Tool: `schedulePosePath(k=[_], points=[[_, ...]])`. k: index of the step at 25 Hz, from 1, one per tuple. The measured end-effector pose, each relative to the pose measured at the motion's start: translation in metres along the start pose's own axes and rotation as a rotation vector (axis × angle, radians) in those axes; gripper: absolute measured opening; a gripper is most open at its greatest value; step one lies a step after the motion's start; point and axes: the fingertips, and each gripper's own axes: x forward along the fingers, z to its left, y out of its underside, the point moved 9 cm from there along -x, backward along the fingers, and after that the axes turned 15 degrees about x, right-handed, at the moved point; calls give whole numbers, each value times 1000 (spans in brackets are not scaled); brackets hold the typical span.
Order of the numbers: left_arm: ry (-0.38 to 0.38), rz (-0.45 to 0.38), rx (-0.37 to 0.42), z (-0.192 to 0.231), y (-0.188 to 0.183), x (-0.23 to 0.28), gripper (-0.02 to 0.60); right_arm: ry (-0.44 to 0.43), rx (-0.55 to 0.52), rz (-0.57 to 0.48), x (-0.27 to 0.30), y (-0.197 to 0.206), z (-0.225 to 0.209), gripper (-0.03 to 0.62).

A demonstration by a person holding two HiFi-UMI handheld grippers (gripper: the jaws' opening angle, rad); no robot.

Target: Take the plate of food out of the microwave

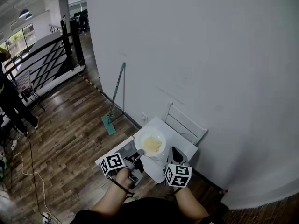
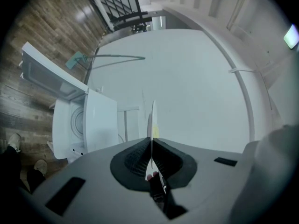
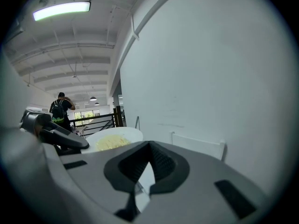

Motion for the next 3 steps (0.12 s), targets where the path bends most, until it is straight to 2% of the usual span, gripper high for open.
schedulePosePath(k=[3], points=[[0, 0, -7, 3, 1, -5, 12, -3, 3, 1, -3, 6, 4, 12]])
